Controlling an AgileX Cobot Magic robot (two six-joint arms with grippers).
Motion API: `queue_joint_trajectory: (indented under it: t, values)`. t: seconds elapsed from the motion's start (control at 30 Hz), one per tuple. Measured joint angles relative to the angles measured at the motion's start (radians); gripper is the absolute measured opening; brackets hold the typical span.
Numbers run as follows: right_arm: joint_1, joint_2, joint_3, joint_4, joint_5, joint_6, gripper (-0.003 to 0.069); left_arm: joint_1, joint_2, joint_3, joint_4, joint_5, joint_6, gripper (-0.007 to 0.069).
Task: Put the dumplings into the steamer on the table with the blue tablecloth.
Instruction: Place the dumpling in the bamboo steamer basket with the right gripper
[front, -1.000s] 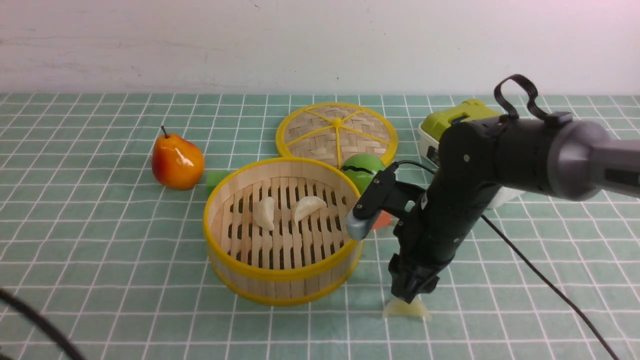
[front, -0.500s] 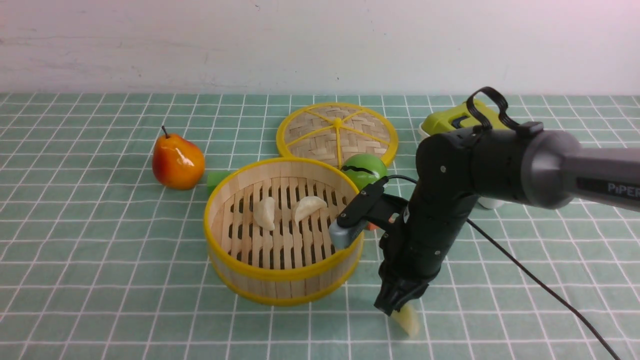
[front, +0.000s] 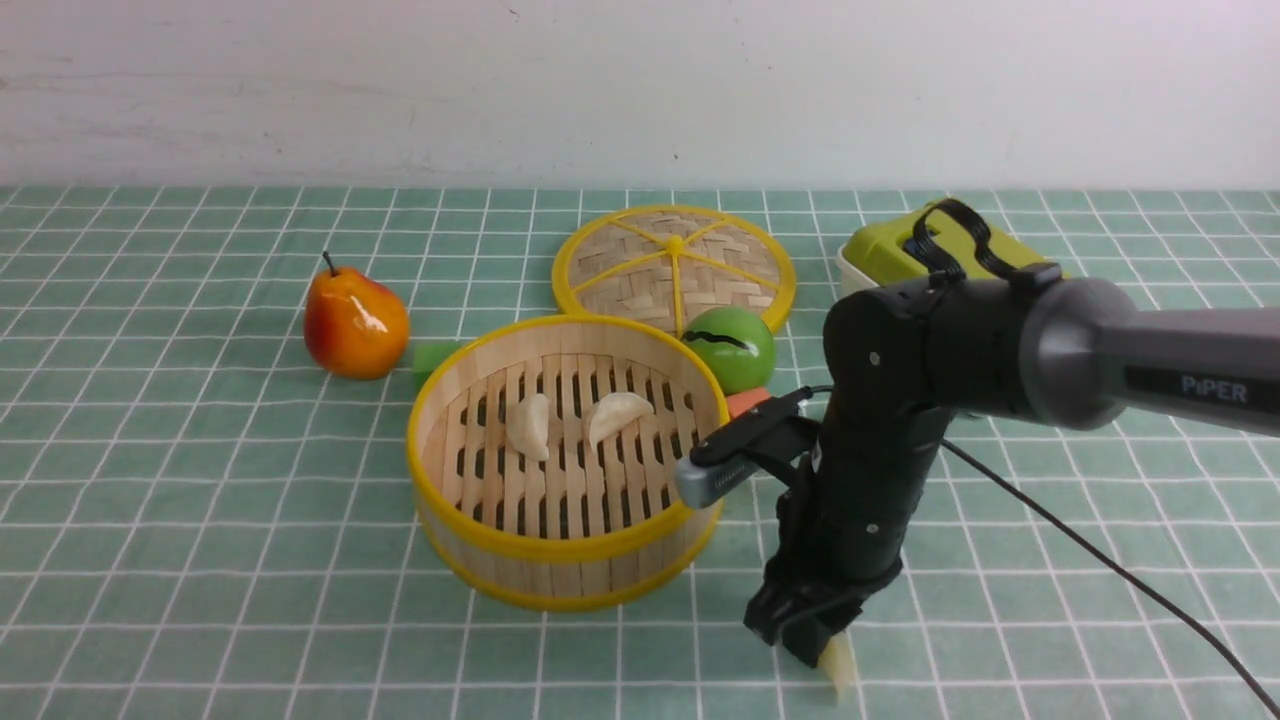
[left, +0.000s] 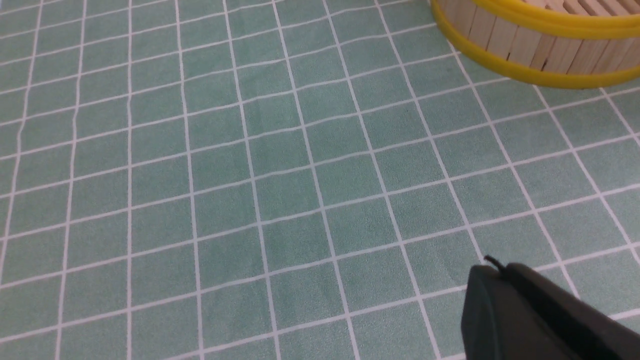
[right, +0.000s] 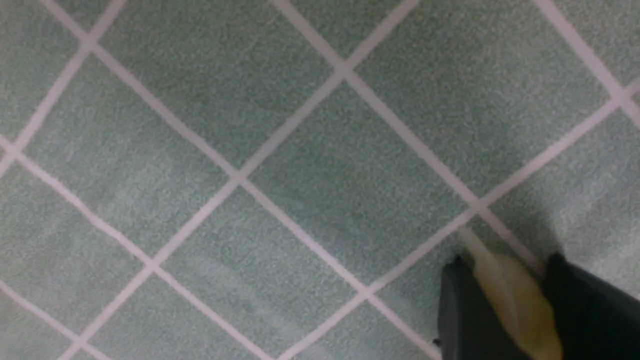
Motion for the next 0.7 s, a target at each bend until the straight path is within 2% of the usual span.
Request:
queue_joint_trajectory:
  t: [0.13,0.3,0.33,0.47,0.7]
  values:
    - [0.000,-0.026,-0.062,0.025,0.133,0.006,0.0189,0.000,0.000,0.000,0.000,-0.007,0.000,-0.0014]
    - [0.002,-0.079,-0.232,0.191,0.159,0.005,0.0189,0.000,0.000,0.000,0.000,-0.061,0.000,-0.0014]
    - [0.009,-0.081,-0.304,0.253,0.114,0.004,0.0189,0.000,0.000,0.000,0.000,-0.080,0.000,-0.0014]
    - [0.043,-0.029,-0.391,0.348,-0.041,0.005,0.0189,0.000,0.000,0.000,0.000,-0.088,0.000,-0.0014]
    - [0.092,0.181,-0.426,0.364,-0.189,0.103,0.0189,0.000,-0.004,0.000,-0.003,-0.082,0.000,-0.0013]
